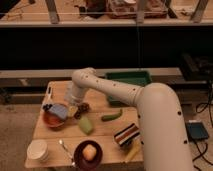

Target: Place sponge in red bowl

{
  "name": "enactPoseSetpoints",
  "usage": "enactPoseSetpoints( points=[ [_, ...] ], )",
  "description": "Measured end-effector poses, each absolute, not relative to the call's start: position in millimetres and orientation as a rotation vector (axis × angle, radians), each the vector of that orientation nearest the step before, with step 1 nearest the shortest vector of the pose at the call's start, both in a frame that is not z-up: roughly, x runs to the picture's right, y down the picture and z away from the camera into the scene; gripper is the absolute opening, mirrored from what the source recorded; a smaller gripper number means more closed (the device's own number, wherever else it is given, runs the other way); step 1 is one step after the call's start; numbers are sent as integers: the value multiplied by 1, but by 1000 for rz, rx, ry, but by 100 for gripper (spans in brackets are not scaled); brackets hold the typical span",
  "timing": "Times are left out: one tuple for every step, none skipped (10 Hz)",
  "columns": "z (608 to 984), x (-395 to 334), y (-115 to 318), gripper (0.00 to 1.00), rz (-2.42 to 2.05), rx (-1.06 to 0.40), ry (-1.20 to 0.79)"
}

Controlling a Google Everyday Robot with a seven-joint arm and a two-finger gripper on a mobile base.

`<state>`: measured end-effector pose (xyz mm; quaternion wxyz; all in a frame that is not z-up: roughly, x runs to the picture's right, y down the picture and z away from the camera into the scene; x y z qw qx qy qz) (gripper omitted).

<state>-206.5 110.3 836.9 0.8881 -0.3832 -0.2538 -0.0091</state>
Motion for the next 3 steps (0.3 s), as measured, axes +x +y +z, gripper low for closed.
enactPoseSetpoints(
  points=[
    [837, -206, 109, 74, -15, -800, -523],
    [837, -205, 108, 79, -11, -800, -521],
    [837, -206, 108, 80, -7, -800, -523]
  ],
)
